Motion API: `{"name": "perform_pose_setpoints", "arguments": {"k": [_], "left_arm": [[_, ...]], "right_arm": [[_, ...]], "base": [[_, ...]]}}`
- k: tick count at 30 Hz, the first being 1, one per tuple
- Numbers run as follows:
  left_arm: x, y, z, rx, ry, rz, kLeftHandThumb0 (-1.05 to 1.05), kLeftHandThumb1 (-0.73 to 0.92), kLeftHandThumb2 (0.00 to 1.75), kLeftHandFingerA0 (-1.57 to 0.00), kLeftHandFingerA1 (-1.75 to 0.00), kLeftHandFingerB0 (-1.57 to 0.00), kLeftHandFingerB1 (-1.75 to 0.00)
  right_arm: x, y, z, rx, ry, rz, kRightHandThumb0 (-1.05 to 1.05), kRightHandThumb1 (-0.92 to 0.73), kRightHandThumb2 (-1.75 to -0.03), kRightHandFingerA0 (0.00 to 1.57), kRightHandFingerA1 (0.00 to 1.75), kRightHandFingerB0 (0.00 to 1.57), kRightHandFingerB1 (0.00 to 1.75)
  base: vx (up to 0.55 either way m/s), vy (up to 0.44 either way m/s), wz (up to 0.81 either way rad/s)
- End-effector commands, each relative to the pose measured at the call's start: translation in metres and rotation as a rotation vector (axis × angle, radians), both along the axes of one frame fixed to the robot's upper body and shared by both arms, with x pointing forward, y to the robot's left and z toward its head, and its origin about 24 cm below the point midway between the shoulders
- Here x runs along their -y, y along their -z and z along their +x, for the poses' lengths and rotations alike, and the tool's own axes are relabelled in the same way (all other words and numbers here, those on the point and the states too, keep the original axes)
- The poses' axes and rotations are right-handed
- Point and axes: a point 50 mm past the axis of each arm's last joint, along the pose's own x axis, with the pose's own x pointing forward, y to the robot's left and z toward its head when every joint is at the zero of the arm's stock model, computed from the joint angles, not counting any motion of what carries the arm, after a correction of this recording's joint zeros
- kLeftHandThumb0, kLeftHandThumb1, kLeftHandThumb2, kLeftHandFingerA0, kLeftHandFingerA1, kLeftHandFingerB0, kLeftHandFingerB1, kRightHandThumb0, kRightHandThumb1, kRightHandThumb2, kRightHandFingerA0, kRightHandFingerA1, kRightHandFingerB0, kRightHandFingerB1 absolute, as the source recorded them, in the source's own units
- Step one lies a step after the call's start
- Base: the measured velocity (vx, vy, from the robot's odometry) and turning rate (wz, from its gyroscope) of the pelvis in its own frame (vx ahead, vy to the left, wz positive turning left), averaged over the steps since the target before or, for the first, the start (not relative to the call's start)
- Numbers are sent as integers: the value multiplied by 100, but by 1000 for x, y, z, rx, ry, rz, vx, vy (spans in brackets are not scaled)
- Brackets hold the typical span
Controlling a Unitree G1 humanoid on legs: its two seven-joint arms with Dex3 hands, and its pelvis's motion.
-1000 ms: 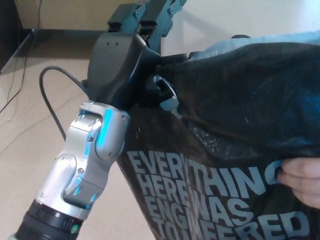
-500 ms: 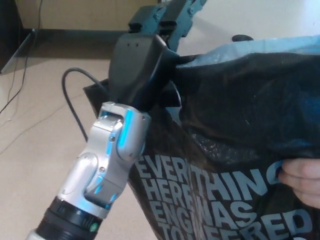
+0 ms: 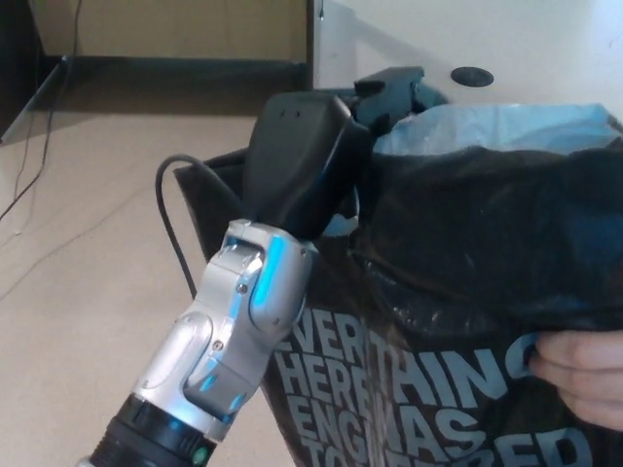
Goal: A person is holding a plastic bag and the robot extends its left hand to grab the bag by hooking its thumb into the holes at the top and brings its hand down by its side. Then it extends its arm again to hand the plastic bag back to the person.
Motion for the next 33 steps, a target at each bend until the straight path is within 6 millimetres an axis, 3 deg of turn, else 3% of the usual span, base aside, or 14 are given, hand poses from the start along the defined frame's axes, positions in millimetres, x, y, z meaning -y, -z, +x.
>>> {"name": "perform_pose_setpoints", "arguments": {"k": [1,3,4,5,6,10,21,22,23,26,27,30,31,33], "left_arm": [[-10,2,-6,99,-20,-52,-13,78,77,-82,-175,-55,-159],[-12,3,-7,102,-26,-59,-14,81,77,-81,-175,-58,-153],[-14,1,-6,102,-30,-70,-9,78,75,-104,-175,-61,-146],[-15,0,-6,102,-31,-74,-9,78,75,-104,-175,-61,-146],[-16,0,-6,101,-32,-81,-14,78,77,-80,-175,-55,-160],[-22,3,-9,128,-43,-65,-15,79,69,-81,-175,-60,-153],[-47,15,-12,152,-112,-109,-9,73,72,-85,-175,-69,-149],[-50,15,-13,166,-125,-113,-13,60,92,-120,-143,-87,-126],[-53,15,-14,177,-133,-115,-3,70,75,-81,-175,-63,-156],[-61,18,-17,184,-144,-126,-8,76,67,-79,-175,-61,-156],[-66,18,-19,178,-150,-134,-16,61,86,-116,-146,-85,-128],[-82,14,-20,205,-197,-149,-12,59,93,-121,-142,-88,-123],[-84,14,-20,205,-198,-152,-5,70,77,-85,-175,-67,-151],[-96,14,-22,208,-220,-144,0,69,85,-81,-174,-64,-154]], "right_arm": [[7,1,-6,-28,10,-24,-29,-67,-60,66,45,57,40],[6,1,-8,-32,10,-25,-30,-67,-60,64,44,57,40],[7,0,-5,-28,11,-26,-29,-67,-61,65,45,57,40],[7,0,-4,-27,12,-26,-29,-67,-61,65,45,57,40],[7,0,-4,-26,7,-25,-30,-67,-60,64,45,57,40],[8,0,-4,-32,9,-23,-30,-66,-60,67,46,59,40],[12,-4,0,-33,-9,-43,-29,-68,-60,66,46,60,41],[11,-3,1,-37,-4,-43,-29,-68,-60,66,45,60,40],[11,-3,1,-40,-3,-43,-29,-68,-60,65,45,59,40],[10,0,-3,-51,-5,-46,-29,-67,-59,66,45,59,40],[9,0,-5,-50,-2,-41,-30,-67,-60,67,45,60,41],[9,-1,-4,-48,-23,-45,-30,-68,-60,67,45,61,41],[10,-1,-3,-47,-22,-43,-29,-68,-60,68,46,61,41],[10,-1,-4,-46,-15,-40,-30,-67,-60,69,46,61,41]], "base": [[0,0,0],[0,0,0],[0,0,0],[0,0,0],[0,0,0],[0,0,0],[0,0,0],[0,0,0],[0,0,0],[0,0,0],[0,0,0],[0,0,0],[0,0,0],[0,0,0]]}}
